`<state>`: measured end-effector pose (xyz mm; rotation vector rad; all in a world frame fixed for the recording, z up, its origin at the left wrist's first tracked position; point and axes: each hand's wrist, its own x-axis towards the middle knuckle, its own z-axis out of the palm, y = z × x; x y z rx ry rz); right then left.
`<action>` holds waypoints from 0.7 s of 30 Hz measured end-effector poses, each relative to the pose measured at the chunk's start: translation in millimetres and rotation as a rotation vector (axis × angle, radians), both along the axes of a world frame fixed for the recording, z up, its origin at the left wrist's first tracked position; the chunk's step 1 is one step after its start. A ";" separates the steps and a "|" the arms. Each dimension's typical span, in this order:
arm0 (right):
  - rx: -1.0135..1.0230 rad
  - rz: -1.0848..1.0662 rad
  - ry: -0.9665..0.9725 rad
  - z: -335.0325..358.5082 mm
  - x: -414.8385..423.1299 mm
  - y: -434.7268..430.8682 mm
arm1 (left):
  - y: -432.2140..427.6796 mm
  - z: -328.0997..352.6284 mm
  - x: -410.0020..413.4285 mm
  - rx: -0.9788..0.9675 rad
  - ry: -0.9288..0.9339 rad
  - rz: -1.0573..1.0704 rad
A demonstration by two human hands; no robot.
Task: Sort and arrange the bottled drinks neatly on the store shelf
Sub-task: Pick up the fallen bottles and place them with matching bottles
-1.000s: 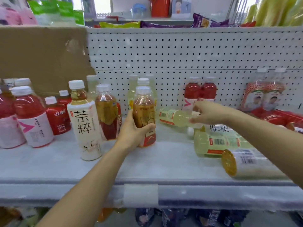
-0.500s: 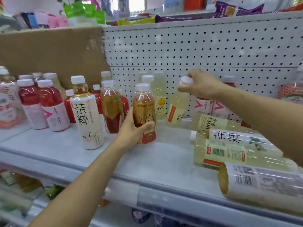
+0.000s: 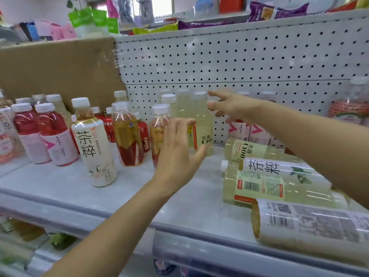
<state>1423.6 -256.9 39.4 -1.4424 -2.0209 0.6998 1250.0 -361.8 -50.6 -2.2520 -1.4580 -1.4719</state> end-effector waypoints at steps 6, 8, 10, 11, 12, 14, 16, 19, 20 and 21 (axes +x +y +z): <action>-0.020 0.018 -0.525 -7.3 81.7 -51.4 | 8.5 -14.8 29.2 -0.387 0.345 -0.314; -0.117 -0.054 -0.667 -18.0 113.4 -58.8 | 16.1 -10.2 42.2 -0.521 0.274 -0.338; -0.189 -0.089 -0.715 -28.7 138.2 -62.7 | 23.9 -7.0 53.1 -0.664 0.165 -0.370; -0.194 -0.086 -0.721 -32.7 145.6 -64.1 | 28.5 -6.6 56.3 -0.719 0.124 -0.378; -0.194 -0.075 -0.729 -36.1 149.7 -64.7 | 32.5 -6.8 57.8 -0.782 0.080 -0.383; -0.216 -0.057 -0.748 -42.2 151.6 -62.6 | 37.7 -5.2 58.9 -0.923 -0.018 -0.390; -0.249 -0.054 -0.794 -47.3 147.9 -57.4 | 43.9 -4.7 59.6 -0.996 -0.044 -0.390; -0.230 -0.064 -0.862 -52.6 142.1 -47.6 | 47.2 -4.6 64.7 -1.133 -0.207 -0.409; -0.223 -0.068 -0.860 -53.9 141.1 -44.8 | 46.9 -4.8 65.9 -1.161 -0.264 -0.412; -0.224 -0.069 -0.845 -54.4 140.7 -43.5 | 46.5 -4.5 66.5 -1.167 -0.309 -0.415</action>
